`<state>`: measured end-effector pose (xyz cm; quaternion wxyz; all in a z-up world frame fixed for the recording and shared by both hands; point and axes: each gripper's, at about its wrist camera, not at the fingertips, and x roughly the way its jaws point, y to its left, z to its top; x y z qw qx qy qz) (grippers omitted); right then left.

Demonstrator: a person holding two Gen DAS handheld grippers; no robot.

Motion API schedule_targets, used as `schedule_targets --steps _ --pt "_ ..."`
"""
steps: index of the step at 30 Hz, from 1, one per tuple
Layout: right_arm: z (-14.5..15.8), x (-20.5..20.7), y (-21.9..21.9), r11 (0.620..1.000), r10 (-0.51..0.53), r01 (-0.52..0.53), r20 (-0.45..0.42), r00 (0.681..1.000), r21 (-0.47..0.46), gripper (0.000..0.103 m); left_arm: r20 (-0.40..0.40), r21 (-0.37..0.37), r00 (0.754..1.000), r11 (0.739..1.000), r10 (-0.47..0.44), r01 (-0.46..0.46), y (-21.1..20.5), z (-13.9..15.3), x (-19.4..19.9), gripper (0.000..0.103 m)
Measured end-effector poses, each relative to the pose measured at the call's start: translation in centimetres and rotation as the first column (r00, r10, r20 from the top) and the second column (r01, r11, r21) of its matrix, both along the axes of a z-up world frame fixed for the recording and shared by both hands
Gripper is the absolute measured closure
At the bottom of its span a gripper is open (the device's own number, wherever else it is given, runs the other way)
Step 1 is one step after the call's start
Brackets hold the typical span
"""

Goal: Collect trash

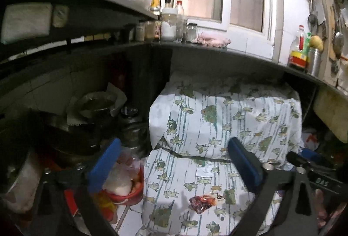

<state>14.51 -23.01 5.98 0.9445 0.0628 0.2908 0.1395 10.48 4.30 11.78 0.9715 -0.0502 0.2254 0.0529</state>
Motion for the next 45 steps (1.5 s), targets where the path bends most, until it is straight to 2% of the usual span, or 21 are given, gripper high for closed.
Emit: schedule_targets --steps 9,15,17,22,24,27,29,33,37,39,40,43,45 --pt "-5.7 7.5 -0.6 0.998 -0.052 0.057 -0.155 0.987 0.025 0.021 -0.125 0.116 0.992 0.993 0.02 -0.005 -0.6 -6.3 8.0 0.0" --pt "-10.9 13.3 0.4 0.995 -0.037 0.064 -0.3 0.953 0.079 0.021 -0.165 0.193 0.983 0.98 0.08 -0.048 0.1 -10.5 12.0 0.0" --pt "-12.8 15.5 1.4 0.994 -0.04 0.073 -0.343 0.939 0.083 0.021 -0.208 0.214 0.974 0.976 0.085 -0.04 0.4 -12.4 13.5 0.0" --pt "-17.8 20.2 4.2 0.994 -0.045 0.084 -0.434 0.9 0.072 0.021 -0.324 0.147 0.944 0.989 0.065 -0.018 1.6 -15.8 16.0 0.0" --pt "-19.9 21.7 5.1 0.995 -0.052 0.088 -0.466 0.883 0.056 0.021 -0.348 0.098 0.936 0.995 0.055 -0.022 2.4 -16.2 16.3 0.0" --pt "-23.1 23.4 5.9 0.994 -0.066 0.101 -0.521 0.851 0.04 0.023 -0.359 0.076 0.931 0.996 0.068 -0.044 3.1 -16.2 16.5 0.0" --pt "-24.5 24.0 6.2 0.994 -0.053 0.097 -0.542 0.839 0.053 0.03 -0.364 0.074 0.928 0.996 0.08 -0.057 3.5 -16.3 16.6 0.0" --pt "-26.4 24.6 6.7 0.992 -0.042 0.101 -0.545 0.837 0.078 0.039 -0.378 0.064 0.921 0.995 0.097 -0.079 4.4 -16.7 16.6 0.0" --pt "-28.2 25.0 7.5 0.986 -0.025 0.115 -0.582 0.813 0.118 0.058 -0.391 0.078 0.915 0.994 0.1 -0.075 4.6 -17.1 16.5 0.0" --pt "-28.9 24.9 8.2 0.986 -0.002 0.101 -0.595 0.804 0.133 0.074 -0.397 0.096 0.912 0.993 0.1 -0.067 4.5 -17.3 16.6 0.0" --pt "-29.0 24.9 8.5 0.989 -0.006 0.091 -0.593 0.805 0.114 0.093 -0.399 0.107 0.911 0.992 0.102 -0.064 4.4 -17.5 16.6 0.0" --pt "-28.2 24.1 9.1 0.996 -0.037 0.078 -0.567 0.823 0.049 0.097 -0.407 0.115 0.908 0.992 0.098 -0.056 4.3 -17.7 16.7 0.0" --pt "-26.9 23.4 9.1 0.996 -0.022 0.065 -0.556 0.831 0.058 0.098 -0.413 0.099 0.907 0.994 0.088 -0.051 4.3 -17.6 16.6 0.0"
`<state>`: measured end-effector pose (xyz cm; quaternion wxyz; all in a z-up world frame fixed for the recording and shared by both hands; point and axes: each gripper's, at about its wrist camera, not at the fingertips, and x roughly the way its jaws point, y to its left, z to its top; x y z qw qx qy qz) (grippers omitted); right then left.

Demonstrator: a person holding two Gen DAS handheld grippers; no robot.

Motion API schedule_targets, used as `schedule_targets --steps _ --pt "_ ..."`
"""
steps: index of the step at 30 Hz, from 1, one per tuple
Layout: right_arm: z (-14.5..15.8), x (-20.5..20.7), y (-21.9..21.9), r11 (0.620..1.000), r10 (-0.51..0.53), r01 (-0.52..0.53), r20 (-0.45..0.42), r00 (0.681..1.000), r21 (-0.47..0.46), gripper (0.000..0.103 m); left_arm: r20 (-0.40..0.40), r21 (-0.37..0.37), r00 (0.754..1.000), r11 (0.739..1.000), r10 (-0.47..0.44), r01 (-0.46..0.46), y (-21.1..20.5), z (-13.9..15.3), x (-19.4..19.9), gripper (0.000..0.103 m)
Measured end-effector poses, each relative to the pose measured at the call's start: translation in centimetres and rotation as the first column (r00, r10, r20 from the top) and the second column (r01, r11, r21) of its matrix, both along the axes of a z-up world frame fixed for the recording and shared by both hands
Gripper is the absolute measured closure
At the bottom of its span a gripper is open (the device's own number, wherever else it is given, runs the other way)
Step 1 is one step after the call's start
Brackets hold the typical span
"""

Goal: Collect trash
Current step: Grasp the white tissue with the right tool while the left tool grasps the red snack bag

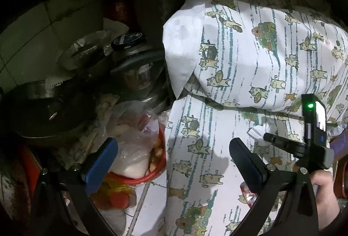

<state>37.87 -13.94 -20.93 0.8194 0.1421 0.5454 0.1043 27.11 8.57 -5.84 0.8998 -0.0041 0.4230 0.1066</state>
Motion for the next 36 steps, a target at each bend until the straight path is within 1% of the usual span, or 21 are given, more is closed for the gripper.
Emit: schedule_targets --steps 4,6,8,9,10,11,12,13,14,16,18,19,21,23,24,27,28,30,32,33,36 --pt "4.1 -2.2 -1.2 1.0 0.003 -0.004 0.061 0.998 0.026 0.098 -0.015 -0.027 1.0 1.0 -0.009 0.009 -0.4 0.0 0.1 0.0" --pt "6.3 -3.7 -2.2 1.0 0.007 -0.009 0.098 0.995 0.021 0.098 -0.03 -0.037 0.999 0.999 -0.034 0.033 -0.9 -0.2 0.2 0.0" --pt "8.0 -5.1 -2.9 1.0 0.008 -0.008 0.129 0.992 -0.003 0.098 -0.062 -0.046 0.993 0.994 -0.104 0.101 -2.1 -0.7 0.5 0.0" --pt "8.6 -5.8 -3.4 1.0 0.009 -0.007 0.139 0.99 -0.014 0.098 -0.082 -0.042 0.986 0.989 -0.147 0.144 -2.9 -1.1 0.6 0.0" --pt "9.2 -6.6 -4.0 1.0 0.009 -0.006 0.148 0.989 -0.025 0.098 -0.104 -0.023 0.976 0.982 -0.19 0.189 -3.9 -1.7 0.7 0.0" --pt "9.9 -7.4 -4.8 0.999 0.005 0.0 0.152 0.988 -0.032 0.098 -0.123 0.014 0.967 0.974 -0.221 0.225 -5.0 -2.3 0.8 0.0" --pt "10.4 -8.0 -5.6 0.999 0.002 0.003 0.153 0.988 -0.032 0.098 -0.138 0.034 0.963 0.97 -0.233 0.24 -5.7 -2.8 0.9 0.0" --pt "10.9 -8.9 -6.5 1.0 -0.003 0.007 0.154 0.988 -0.027 0.098 -0.167 0.035 0.952 0.964 -0.255 0.264 -6.7 -3.7 1.1 0.0" --pt "11.1 -9.5 -7.1 1.0 -0.009 0.013 0.153 0.988 -0.025 0.098 -0.19 0.021 0.942 0.958 -0.278 0.287 -7.2 -4.3 1.3 0.001" --pt "12.2 -11.0 -9.1 1.0 -0.027 0.029 0.156 0.987 -0.012 0.098 -0.238 -0.031 0.909 0.938 -0.341 0.344 -8.7 -5.8 1.5 0.001" --pt "12.9 -12.3 -10.7 0.999 -0.036 0.034 0.164 0.986 0.013 0.098 -0.285 -0.087 0.861 0.906 -0.42 0.414 -10.4 -7.1 1.6 0.001" --pt "13.0 -12.7 -11.2 0.999 -0.026 0.023 0.166 0.986 0.023 0.098 -0.301 -0.097 0.841 0.892 -0.449 0.441 -11.2 -7.7 1.6 0.001" --pt "13.0 -13.2 -11.8 1.0 -0.002 0.0 0.163 0.987 0.011 0.098 -0.329 -0.097 0.812 0.872 -0.483 0.479 -12.7 -8.7 1.5 0.001" --pt "12.5 -13.4 -12.6 1.0 -0.003 0.003 0.153 0.988 0.002 0.098 -0.361 -0.106 0.783 0.856 -0.507 0.505 -14.0 -9.9 1.5 0.002" --pt "12.1 -13.2 -12.9 1.0 0.011 -0.014 0.132 0.991 0.022 0.098 -0.379 -0.12 0.765 0.847 -0.521 0.518 -14.5 -10.5 1.5 0.002" --pt "11.2 -13.1 -13.5 0.996 0.03 -0.037 0.084 0.996 0.078 0.098 -0.423 -0.131 0.726 0.829 -0.542 0.543 -15.8 -12.2 1.5 0.002" --pt "11.1 -13.3 -13.6 0.996 0.037 -0.043 0.083 0.996 0.075 0.098 -0.437 -0.123 0.716 0.824 -0.545 0.553 -16.3 -12.6 1.5 0.002" --pt "11.2 -13.4 -13.5 0.997 0.05 -0.055 0.093 0.994 0.052 0.098 -0.445 -0.092 0.711 0.817 -0.545 0.569 -16.9 -13.1 1.5 0.003" --pt "11.4 -13.3 -13.5 0.997 0.064 -0.069 0.101 0.993 0.044 0.098 -0.451 -0.096 0.696 0.806 -0.559 0.584 -17.4 -13.5 1.6 0.004" --pt "11.5 -13.3 -13.5 0.996 0.068 -0.073 0.103 0.992 0.047 0.098 -0.454 -0.101 0.691 0.804 -0.562 0.587 -17.4 -13.8 1.7 0.008" --pt "11.7 -13.0 -13.6 0.996 0.069 -0.075 0.107 0.992 0.049 0.098 -0.463 -0.104 0.695 0.812 -0.55 0.574 -17.4 -14.5 2.3 0.012"
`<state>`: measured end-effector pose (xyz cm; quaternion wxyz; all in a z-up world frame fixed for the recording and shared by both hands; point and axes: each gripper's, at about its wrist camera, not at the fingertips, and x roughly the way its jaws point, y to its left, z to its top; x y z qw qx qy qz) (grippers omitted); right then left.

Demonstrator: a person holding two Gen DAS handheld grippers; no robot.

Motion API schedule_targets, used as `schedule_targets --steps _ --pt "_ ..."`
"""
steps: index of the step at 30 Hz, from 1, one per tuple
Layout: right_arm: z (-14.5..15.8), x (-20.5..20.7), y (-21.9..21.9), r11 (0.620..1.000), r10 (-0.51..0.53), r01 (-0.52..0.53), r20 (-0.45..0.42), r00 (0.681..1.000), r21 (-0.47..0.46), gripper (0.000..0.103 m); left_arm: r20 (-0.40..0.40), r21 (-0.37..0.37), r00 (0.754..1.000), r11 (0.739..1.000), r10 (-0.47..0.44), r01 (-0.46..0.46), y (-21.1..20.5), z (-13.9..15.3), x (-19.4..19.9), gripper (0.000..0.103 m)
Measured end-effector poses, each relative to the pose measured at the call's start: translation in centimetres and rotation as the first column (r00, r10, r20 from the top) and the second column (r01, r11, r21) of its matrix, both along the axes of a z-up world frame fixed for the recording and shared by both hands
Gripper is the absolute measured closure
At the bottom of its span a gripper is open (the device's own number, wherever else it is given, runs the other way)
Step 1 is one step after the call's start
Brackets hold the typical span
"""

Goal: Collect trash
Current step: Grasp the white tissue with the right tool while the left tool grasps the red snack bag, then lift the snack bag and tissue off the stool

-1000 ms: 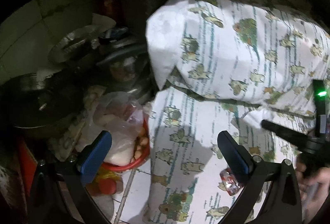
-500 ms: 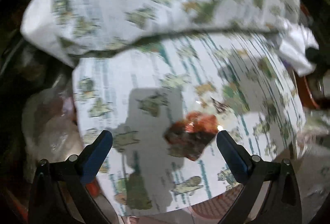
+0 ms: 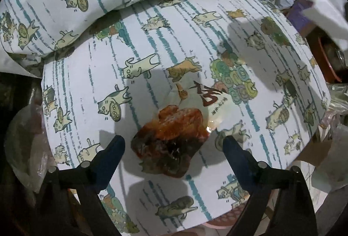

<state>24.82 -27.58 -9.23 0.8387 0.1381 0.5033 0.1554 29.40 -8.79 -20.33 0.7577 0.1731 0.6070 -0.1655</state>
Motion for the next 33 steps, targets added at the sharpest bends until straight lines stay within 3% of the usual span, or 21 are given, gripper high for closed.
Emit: schedule_targets --steps 3,10,17,22,25,31,32,33 --pt "-0.1 0.2 -0.3 1.0 -0.005 0.005 -0.002 1.0 -0.004 0.098 -0.024 -0.008 0.999 0.999 0.034 -0.034 0.3 -0.8 0.8 0.023" --pt "0.1 0.1 -1.5 1.0 -0.021 0.021 0.001 1.0 -0.008 0.098 -0.051 -0.063 0.996 0.995 0.076 -0.079 0.5 -1.2 2.4 0.024" --pt "0.4 -0.1 -2.5 0.999 -0.039 0.039 0.005 0.999 0.002 0.098 -0.097 -0.145 0.985 0.977 0.146 -0.159 0.5 -1.5 3.9 0.035" --pt "0.4 -0.1 -2.7 0.999 -0.035 0.035 0.003 0.999 -0.001 0.098 -0.164 -0.186 0.982 0.975 0.092 -0.122 0.1 -1.6 2.9 0.037" --pt "0.4 0.0 -2.7 0.999 -0.033 0.033 0.004 0.999 -0.001 0.098 -0.128 -0.116 0.989 0.99 0.069 -0.084 -0.7 -1.7 2.5 0.036" --pt "0.4 0.0 -2.6 0.999 -0.033 0.033 0.005 0.999 -0.005 0.098 -0.112 -0.084 0.992 0.994 0.061 -0.071 -1.5 -2.0 2.3 0.032" --pt "0.4 0.0 -2.5 0.999 -0.032 0.032 0.004 0.999 -0.005 0.098 -0.107 -0.081 0.992 0.994 0.059 -0.068 -1.6 -2.0 2.2 0.032" --pt "0.3 0.1 -2.5 0.999 -0.031 0.031 0.003 1.0 -0.006 0.098 -0.1 -0.072 0.993 0.995 0.06 -0.067 -2.1 -2.0 2.4 0.041"
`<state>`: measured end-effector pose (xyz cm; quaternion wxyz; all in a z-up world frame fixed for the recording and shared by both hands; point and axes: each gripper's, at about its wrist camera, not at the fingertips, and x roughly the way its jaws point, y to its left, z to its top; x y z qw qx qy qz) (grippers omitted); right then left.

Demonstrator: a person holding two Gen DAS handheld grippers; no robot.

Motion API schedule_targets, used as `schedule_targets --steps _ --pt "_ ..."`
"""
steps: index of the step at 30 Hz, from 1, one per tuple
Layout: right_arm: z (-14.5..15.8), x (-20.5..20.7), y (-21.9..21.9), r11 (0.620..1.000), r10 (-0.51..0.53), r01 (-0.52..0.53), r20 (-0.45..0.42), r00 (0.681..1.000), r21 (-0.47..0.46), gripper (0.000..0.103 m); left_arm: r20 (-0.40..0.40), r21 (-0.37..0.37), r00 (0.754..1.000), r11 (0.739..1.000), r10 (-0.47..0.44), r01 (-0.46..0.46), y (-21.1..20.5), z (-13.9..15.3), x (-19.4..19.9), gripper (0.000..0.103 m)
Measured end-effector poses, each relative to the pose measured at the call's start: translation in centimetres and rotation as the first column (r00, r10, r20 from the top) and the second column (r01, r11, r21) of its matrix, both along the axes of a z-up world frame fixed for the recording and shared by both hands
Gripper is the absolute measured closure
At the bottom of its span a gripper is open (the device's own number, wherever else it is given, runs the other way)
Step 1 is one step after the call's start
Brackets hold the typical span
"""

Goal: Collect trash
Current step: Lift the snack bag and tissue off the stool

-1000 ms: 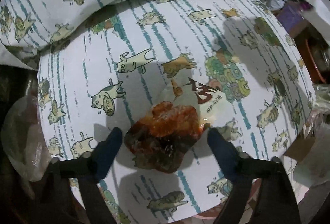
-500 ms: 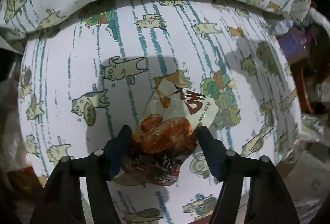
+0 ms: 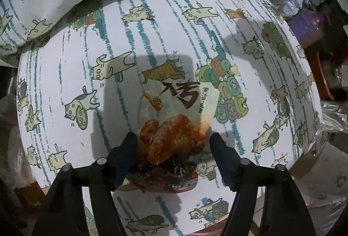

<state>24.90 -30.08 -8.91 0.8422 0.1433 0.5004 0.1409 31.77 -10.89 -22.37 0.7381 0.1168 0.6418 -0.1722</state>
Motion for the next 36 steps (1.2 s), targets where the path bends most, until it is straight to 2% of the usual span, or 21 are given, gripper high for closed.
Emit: schedule_targets --steps 1,4,9,12,19,24,29,36 --pt "0.0 0.0 0.0 1.0 0.001 -0.001 -0.001 1.0 -0.002 0.098 0.012 0.016 1.0 1.0 0.001 -0.002 -0.4 0.0 0.0 0.043" --pt "-0.1 0.1 0.0 1.0 -0.001 0.001 -0.003 1.0 -0.005 0.097 0.023 -0.027 1.0 0.999 0.02 -0.02 -1.2 0.8 -0.1 0.055" --pt "0.0 0.1 -0.1 1.0 -0.001 0.001 0.005 1.0 -0.007 0.098 0.087 -0.128 0.993 0.989 0.084 -0.073 -0.2 4.3 -0.1 0.056" --pt "0.2 0.0 -0.2 1.0 -0.008 0.008 0.013 1.0 -0.002 0.097 0.135 -0.15 0.982 0.982 0.132 -0.111 1.2 6.1 -0.2 0.057" --pt "1.2 -0.5 -0.2 1.0 -0.01 0.009 0.06 0.998 0.022 0.097 0.269 -0.22 0.935 0.96 0.232 -0.174 4.5 10.7 -1.1 0.057" --pt "2.7 -1.2 -0.3 0.999 -0.006 0.0 0.134 0.991 0.047 0.097 0.401 -0.283 0.871 0.943 0.285 -0.178 5.7 14.9 -3.2 0.057" --pt "4.6 -2.3 0.5 0.999 0.009 -0.02 0.227 0.974 0.047 0.097 0.559 -0.303 0.771 0.941 0.306 -0.154 6.6 19.2 -6.1 0.057" --pt "7.1 -4.3 2.1 0.998 0.045 -0.054 0.309 0.95 0.019 0.097 0.688 -0.302 0.654 0.944 0.314 -0.136 7.5 24.0 -10.6 0.057"
